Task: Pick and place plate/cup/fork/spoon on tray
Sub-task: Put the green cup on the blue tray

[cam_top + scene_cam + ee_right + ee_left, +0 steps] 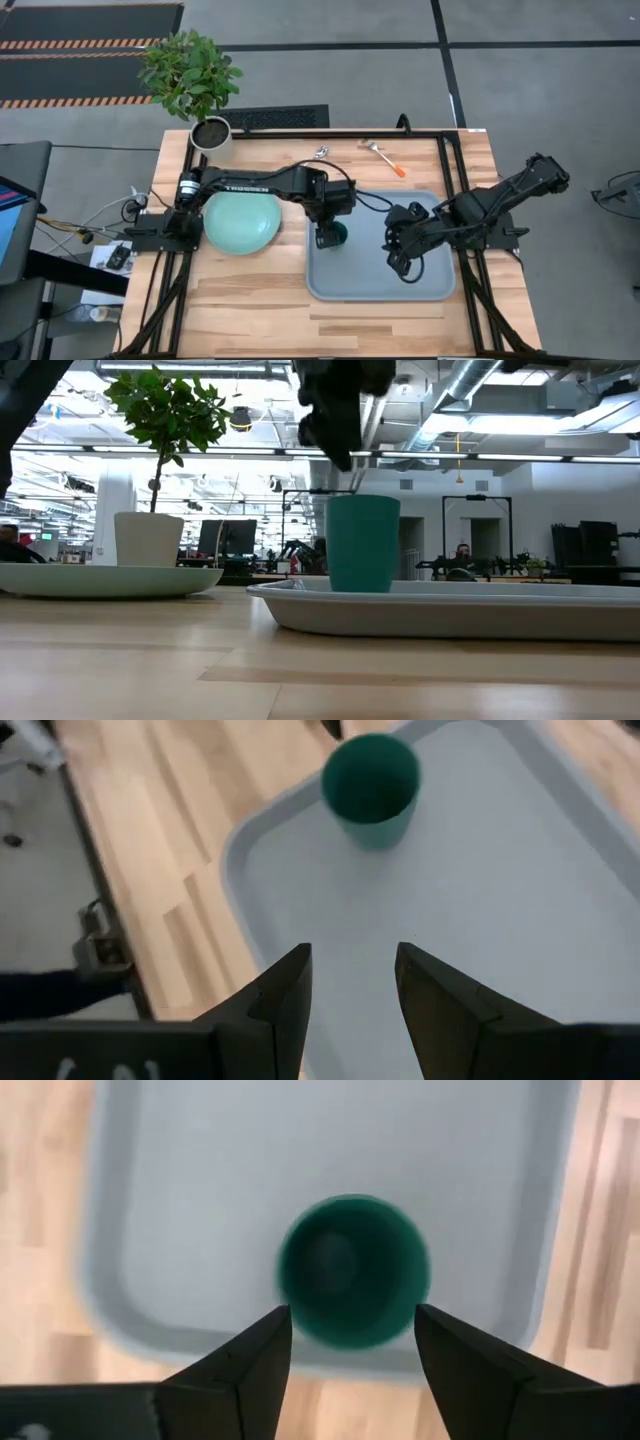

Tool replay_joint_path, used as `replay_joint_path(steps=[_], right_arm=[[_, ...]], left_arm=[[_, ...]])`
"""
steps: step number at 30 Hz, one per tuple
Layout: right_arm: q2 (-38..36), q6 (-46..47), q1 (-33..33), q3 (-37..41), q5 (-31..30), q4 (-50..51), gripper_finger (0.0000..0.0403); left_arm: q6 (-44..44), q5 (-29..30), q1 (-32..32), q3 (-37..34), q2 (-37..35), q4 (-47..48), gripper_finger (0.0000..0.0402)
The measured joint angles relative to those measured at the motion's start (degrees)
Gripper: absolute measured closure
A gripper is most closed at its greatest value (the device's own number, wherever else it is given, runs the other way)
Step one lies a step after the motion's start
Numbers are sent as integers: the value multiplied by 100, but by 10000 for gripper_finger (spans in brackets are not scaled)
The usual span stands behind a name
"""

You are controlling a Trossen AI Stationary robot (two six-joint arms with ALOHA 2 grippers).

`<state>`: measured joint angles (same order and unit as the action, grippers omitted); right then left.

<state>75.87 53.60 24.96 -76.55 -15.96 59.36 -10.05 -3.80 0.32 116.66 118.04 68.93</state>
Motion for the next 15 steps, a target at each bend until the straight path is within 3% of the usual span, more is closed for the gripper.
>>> replay_joint_path(steps=[7,15], right_arm=[[277,39,-649,4,-71,-138,232],[1292,-405,-1460,4,480,-1022,232]], left_arm=[[348,219,63,928,-306,1895,205],[-609,1235,255,959,-2277,2036,205]])
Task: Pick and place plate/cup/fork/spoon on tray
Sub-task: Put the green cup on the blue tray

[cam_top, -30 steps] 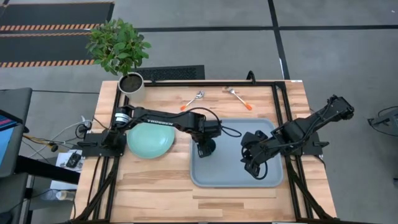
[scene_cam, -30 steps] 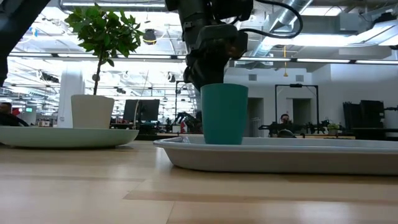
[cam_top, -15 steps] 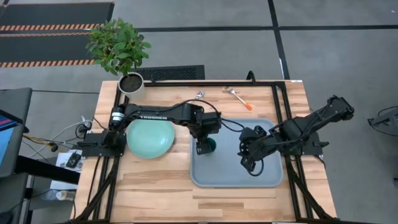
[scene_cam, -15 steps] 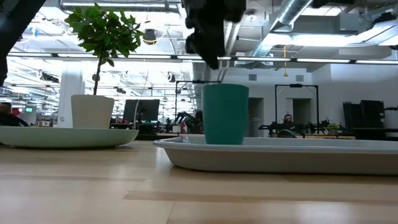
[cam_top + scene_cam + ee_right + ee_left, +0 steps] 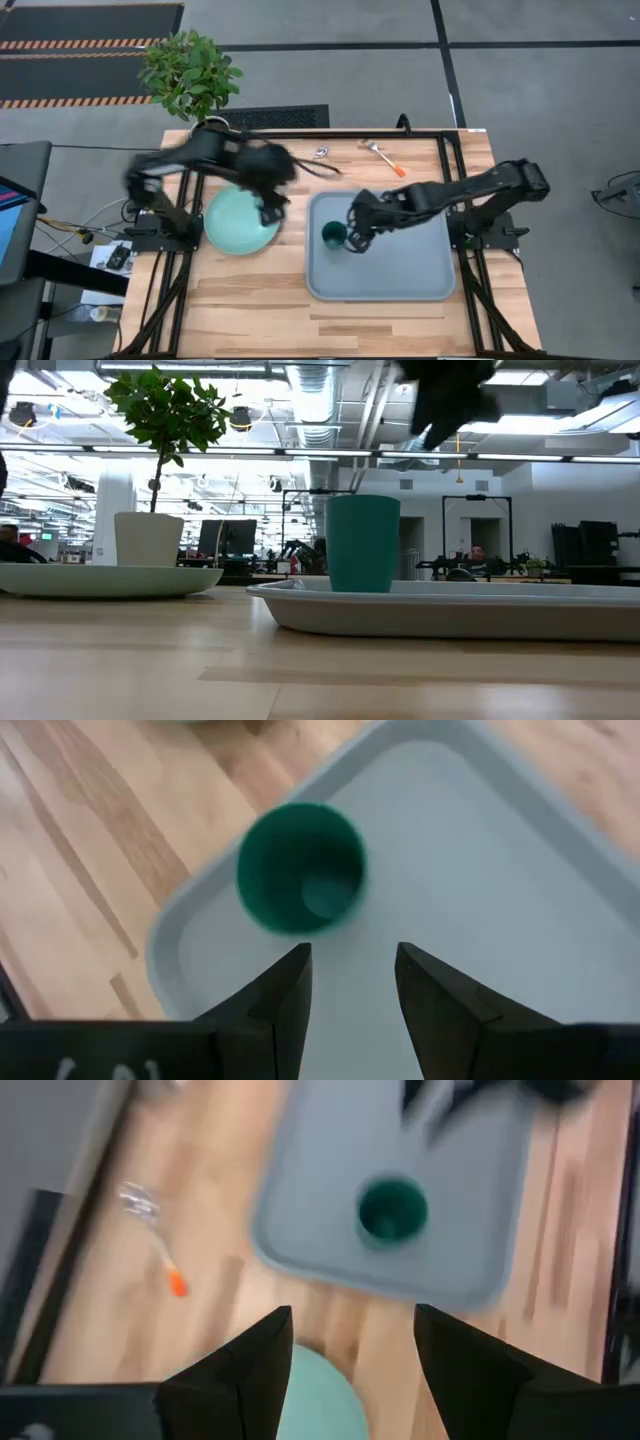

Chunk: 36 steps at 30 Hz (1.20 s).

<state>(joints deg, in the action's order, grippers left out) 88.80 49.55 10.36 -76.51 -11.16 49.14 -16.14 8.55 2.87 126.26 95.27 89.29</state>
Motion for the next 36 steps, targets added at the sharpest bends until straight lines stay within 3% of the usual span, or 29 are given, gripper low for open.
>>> replay_joint_path(steps=[6,13,25,32,36], right_arm=[[645,-37,-380,6,528,-307,232],[892,-10,-567,-14,497,-312,232],[1112,-240,-591,9,292,-261,242],[1316,-473,-590,-4,364,-471,290],[1276,-459,-544,1,370,-509,345]], left_arm=[[-1120,1323,403,-4,-1100,75,206],[-1859,2223,929,-464,-1894,64,206],[-2567,2535,1100,-2152,-2480,82,206],[-2761,2516,1100,-2637,-2492,70,206],[-2815,2515,1100,-2721,-2496,75,206]])
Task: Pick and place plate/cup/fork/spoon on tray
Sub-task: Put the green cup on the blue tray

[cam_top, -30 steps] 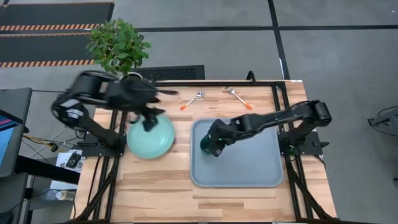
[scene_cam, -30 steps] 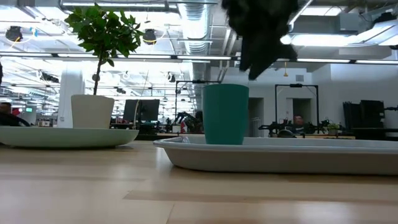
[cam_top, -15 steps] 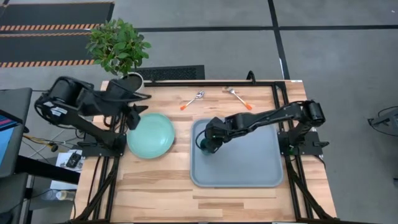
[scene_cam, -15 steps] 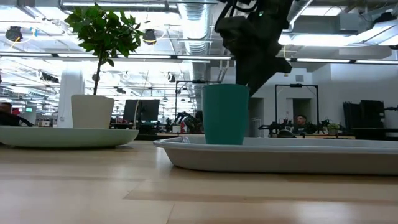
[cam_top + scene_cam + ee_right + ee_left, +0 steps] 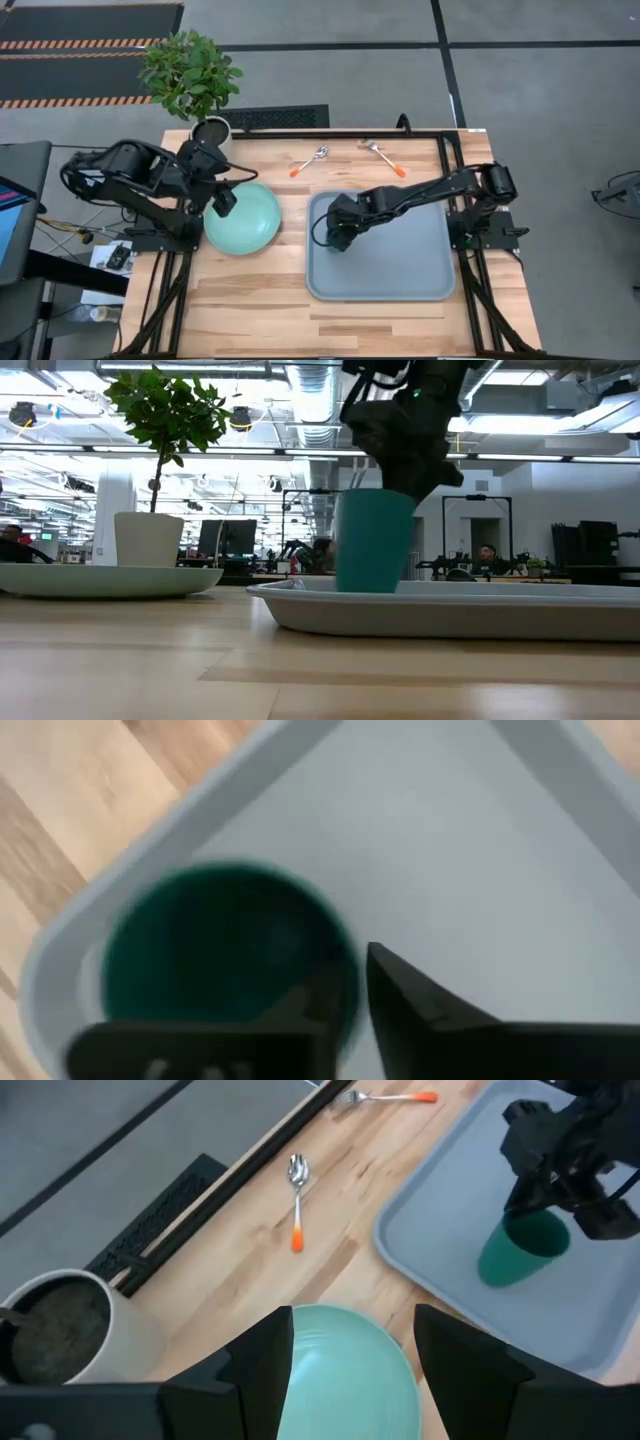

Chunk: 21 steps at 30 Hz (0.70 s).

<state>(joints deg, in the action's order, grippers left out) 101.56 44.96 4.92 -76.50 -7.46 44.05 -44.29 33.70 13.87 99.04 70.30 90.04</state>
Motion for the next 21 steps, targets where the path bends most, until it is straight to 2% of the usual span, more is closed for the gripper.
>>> replay_joint_path(steps=[3,9,11,15,19,21], right_arm=[[-25,3,-28,-5,17,-45,389],[-123,17,-339,-87,222,167,393],[-133,-54,-505,-247,260,228,396],[-122,-295,-889,-590,282,350,393],[-87,-497,-1224,-845,273,333,398],[-87,-499,-1351,-856,255,272,398]], left_arm=[[-157,-14,0,-2,2,-10,206],[-347,-309,387,-7,-230,-644,206],[-313,-157,659,-7,-351,-821,206],[-626,541,1131,-14,-621,-763,205],[-1061,1049,1454,-301,-945,-750,205],[-1281,1118,1526,-556,-1096,-746,205]])
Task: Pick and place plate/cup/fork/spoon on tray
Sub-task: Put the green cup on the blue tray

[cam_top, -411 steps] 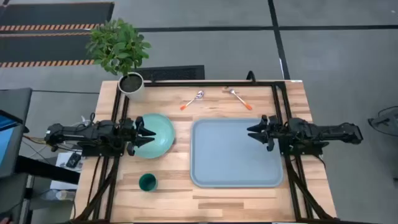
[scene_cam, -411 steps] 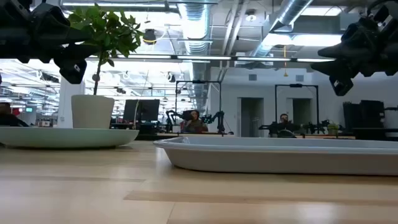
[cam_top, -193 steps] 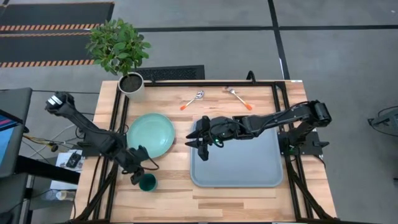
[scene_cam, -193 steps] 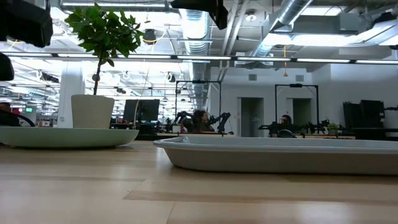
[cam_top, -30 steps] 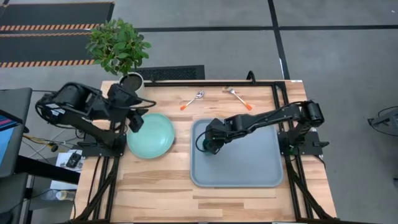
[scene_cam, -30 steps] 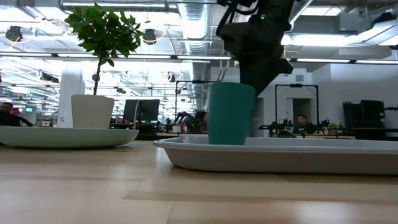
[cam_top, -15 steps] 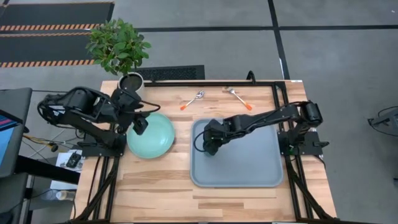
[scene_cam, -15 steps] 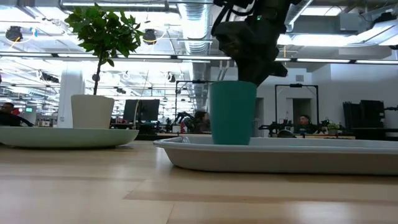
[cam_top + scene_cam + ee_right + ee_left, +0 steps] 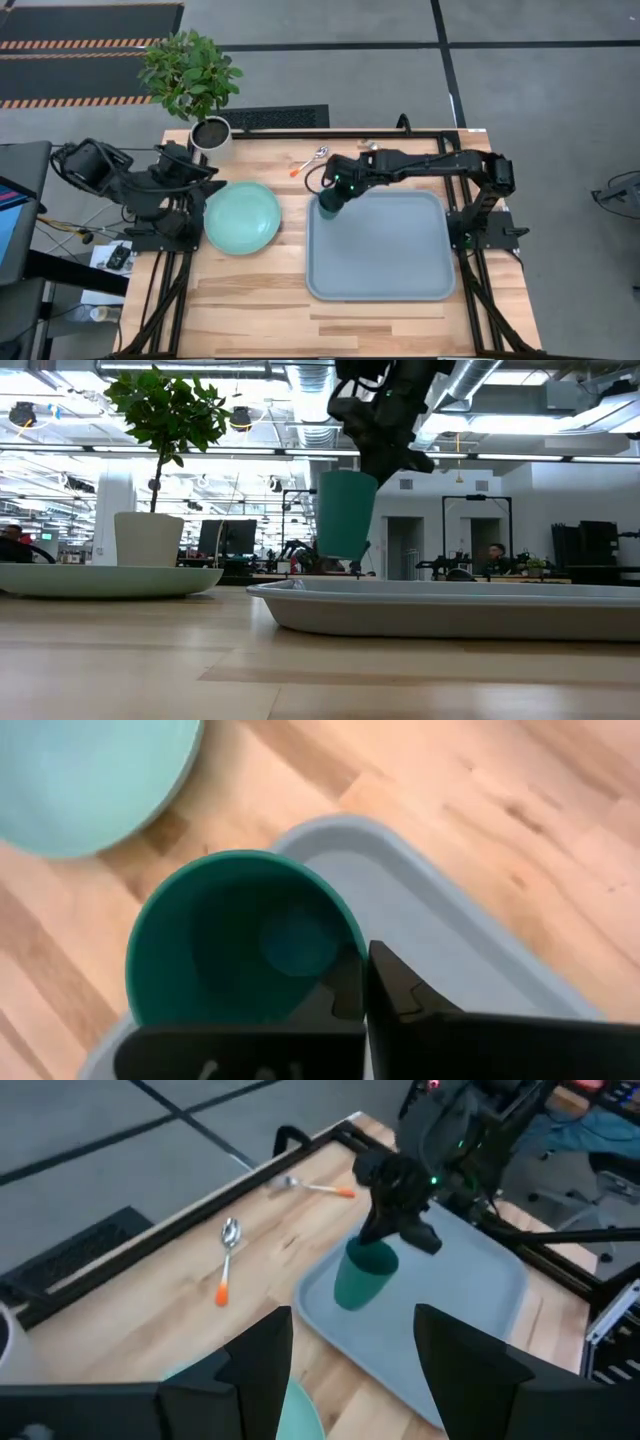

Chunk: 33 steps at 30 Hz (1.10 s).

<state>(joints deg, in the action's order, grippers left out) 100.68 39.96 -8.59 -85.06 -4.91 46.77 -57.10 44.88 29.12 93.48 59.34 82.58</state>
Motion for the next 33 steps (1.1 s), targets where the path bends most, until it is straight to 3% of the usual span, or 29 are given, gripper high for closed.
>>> replay_joint_path(steps=[13,33], right_arm=[[499,-166,-188,2,-122,-35,399],[737,-316,-329,-5,-353,-267,381]], left_arm=[[-1289,49,133,-1471,-653,-27,205],[-1366,84,133,-1529,-751,-108,205]])
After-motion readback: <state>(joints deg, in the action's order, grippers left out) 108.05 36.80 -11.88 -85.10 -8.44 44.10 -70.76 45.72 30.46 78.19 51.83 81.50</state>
